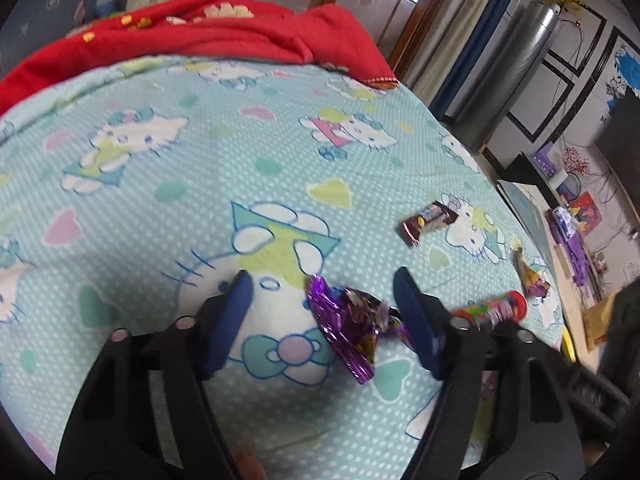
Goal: Collect trash
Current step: 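Grasp the purple candy wrapper with the left tool while the right tool grasps the red candy tube, then carry the purple wrapper and red tube over the yellow bin and open both tools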
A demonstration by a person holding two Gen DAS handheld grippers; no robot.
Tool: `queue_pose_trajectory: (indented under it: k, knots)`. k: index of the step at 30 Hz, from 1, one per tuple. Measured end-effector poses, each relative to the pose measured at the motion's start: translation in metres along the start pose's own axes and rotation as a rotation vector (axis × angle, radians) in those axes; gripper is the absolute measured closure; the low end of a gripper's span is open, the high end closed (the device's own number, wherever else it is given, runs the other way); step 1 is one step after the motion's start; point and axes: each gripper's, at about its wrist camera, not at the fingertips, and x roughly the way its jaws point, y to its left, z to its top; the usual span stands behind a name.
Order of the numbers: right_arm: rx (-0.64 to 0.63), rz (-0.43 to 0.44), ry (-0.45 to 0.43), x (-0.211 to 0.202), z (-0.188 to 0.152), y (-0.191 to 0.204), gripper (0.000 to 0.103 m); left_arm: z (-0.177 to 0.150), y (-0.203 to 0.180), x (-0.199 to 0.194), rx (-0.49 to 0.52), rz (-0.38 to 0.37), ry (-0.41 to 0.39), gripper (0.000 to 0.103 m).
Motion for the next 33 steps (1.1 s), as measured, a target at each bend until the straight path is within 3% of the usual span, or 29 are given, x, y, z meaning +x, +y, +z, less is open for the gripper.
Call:
queue_pose_trajectory:
  k: [8, 12, 14, 18, 25, 33]
  knots:
    - [0.077, 0.021, -0.024, 0.015, 0.022, -0.008, 0.035, -0.008, -0.007, 0.007, -0.005, -0.053, 0.024, 0.069]
    - [0.072, 0.013, -0.037, 0.02, 0.027, -0.01, 0.045, -0.008, -0.01, 0.009, 0.003, -0.063, 0.025, 0.074]
    - [0.052, 0.007, -0.041, 0.021, 0.026, -0.011, 0.058, -0.009, -0.011, 0.009, 0.007, -0.063, 0.026, 0.075]
    - [0.042, 0.042, -0.041, 0.017, 0.024, -0.019, 0.06, -0.009, -0.015, 0.01, 0.026, -0.069, 0.03, 0.086]
    - [0.014, 0.071, -0.059, -0.001, 0.016, -0.023, 0.065, -0.011, -0.024, 0.01, 0.074, -0.078, 0.027, 0.09]
    - [-0.121, -0.003, -0.141, -0.036, 0.009, -0.016, 0.069, -0.017, -0.049, -0.002, 0.157, -0.121, -0.011, 0.092]
